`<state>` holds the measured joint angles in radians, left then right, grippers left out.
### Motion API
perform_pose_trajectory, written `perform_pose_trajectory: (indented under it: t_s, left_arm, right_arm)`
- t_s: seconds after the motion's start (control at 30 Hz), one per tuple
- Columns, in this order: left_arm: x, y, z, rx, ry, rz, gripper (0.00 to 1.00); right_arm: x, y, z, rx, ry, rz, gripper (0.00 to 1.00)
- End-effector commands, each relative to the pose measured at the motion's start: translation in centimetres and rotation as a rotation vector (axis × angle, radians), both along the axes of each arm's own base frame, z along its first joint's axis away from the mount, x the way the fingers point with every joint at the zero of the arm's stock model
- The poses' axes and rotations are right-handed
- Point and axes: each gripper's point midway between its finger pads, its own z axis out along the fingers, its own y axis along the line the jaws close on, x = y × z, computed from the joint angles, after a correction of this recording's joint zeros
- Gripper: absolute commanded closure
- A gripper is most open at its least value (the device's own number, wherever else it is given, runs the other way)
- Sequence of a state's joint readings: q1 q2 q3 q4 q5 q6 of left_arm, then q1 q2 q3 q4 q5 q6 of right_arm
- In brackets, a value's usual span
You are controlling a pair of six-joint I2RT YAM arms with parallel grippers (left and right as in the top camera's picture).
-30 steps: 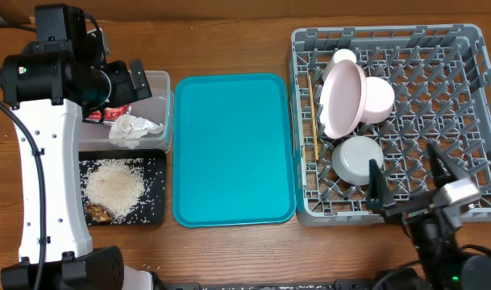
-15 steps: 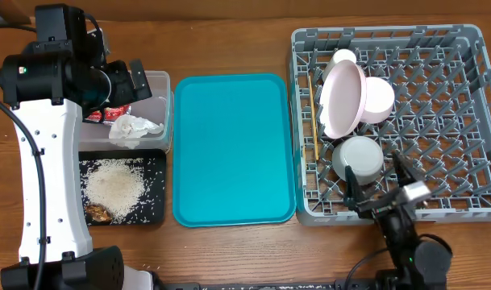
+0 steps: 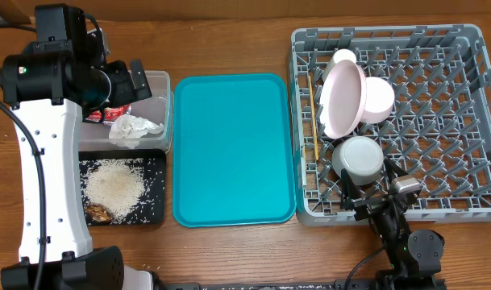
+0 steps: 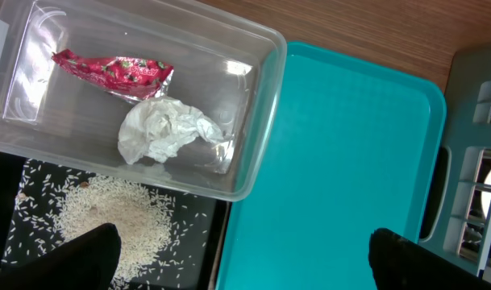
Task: Sort waste into correct bins and load items into the dishwasher
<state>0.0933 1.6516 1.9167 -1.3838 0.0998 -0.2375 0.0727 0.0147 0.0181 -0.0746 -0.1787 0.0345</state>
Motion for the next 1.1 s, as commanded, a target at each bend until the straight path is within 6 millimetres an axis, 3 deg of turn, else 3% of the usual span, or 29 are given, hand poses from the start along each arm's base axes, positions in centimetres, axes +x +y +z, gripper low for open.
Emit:
perform_pose_trajectory:
  t_s: [0.0,0.97,1.07]
  left_arm:
    - [0.1,0.0,-0.2,-0.001,0.007,0.013,0.00]
    - [0.1,0.1,-0.3,-0.001,0.008,0.013,0.00]
    - [-0.4,0.0,0.8,0.002,-0.021,0.013,0.00]
  right_arm:
    - [0.0,-0.1,-0.1,0.012,-0.005,-0.007,0.00]
    - [0.0,-0.1,-0.1,0.012,-0.005,-0.007,0.00]
    - [0.0,-0.1,-0.1,0.012,-0.005,-0.007,0.00]
